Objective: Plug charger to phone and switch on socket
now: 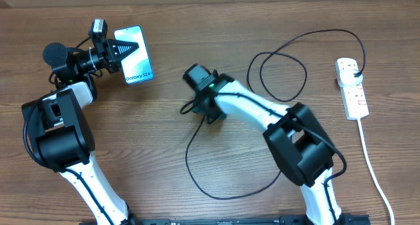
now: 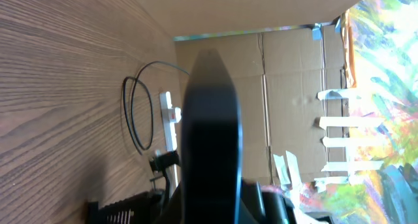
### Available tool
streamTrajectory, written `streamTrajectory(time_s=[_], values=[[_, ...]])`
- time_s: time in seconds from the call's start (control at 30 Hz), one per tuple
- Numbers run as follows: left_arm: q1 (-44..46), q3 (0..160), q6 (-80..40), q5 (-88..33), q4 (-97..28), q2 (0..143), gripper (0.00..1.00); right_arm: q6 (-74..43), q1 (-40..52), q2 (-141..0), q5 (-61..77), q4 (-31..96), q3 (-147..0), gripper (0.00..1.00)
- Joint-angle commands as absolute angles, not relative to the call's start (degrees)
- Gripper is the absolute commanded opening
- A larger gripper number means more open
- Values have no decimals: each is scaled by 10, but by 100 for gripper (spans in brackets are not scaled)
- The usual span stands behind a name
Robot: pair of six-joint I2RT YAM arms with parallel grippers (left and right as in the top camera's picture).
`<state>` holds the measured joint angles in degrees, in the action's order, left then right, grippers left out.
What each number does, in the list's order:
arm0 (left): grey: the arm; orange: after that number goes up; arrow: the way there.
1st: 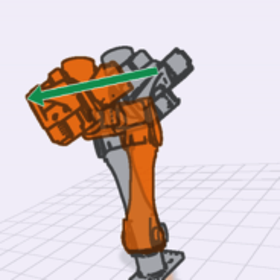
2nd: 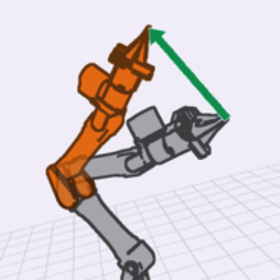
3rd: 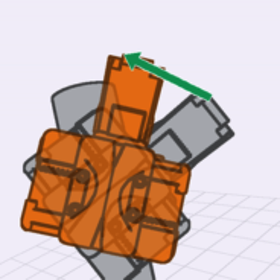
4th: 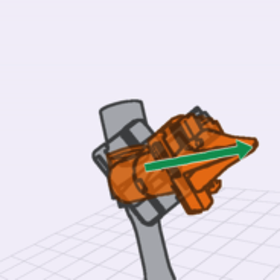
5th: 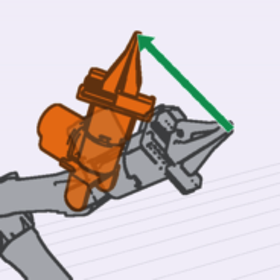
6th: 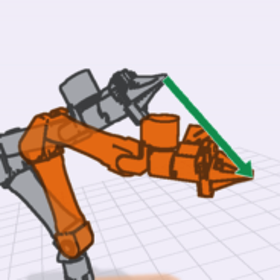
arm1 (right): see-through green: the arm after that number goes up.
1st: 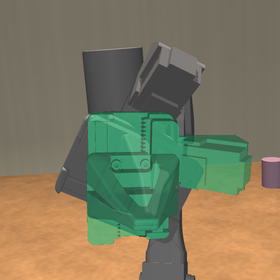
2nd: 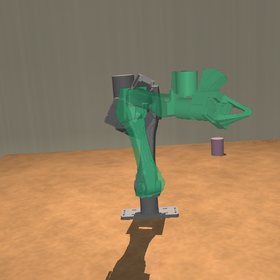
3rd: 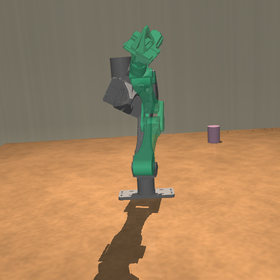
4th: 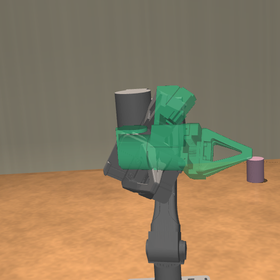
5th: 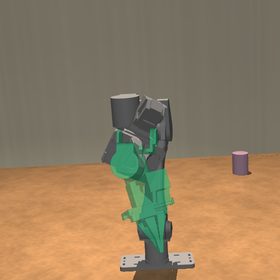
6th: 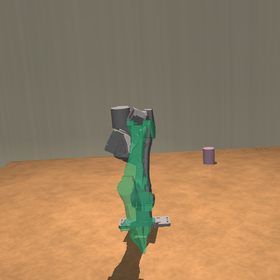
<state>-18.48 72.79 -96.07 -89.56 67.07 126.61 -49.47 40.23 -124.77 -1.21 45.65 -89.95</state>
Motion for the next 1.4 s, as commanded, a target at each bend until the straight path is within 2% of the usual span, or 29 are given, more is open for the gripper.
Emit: streamTrajectory(time_s=[0.0, 0.2, 0.37, 0.7, 0.97, 1.27, 1.37], values=[[-175, 733, -969, -905, 673, 1257, 4, -280, 389, -1260, 147, 449, -881, 4], [-143, 733, -969, -905, 673, 1257, 4, -133, 392, -1199, 215, 477, -881, 4], [-114, 733, -969, -905, 673, 1257, 4, -66, 393, -1170, 260, 504, -879, 4], [-104, 733, -969, -905, 670, 1257, 4, -30, 391, -1117, 291, 511, -853, 4], [-88, 732, -968, -905, 663, 1257, 4, 37, 369, -1107, 504, 452, -838, 4], [-82, 732, -955, -889, 663, 1257, 4, 28, 252, -1107, 742, 320, -724, 4], [-76, 732, -953, -880, 663, 1257, 5, 11, 225, -1107, 782, 273, -692, 4]])
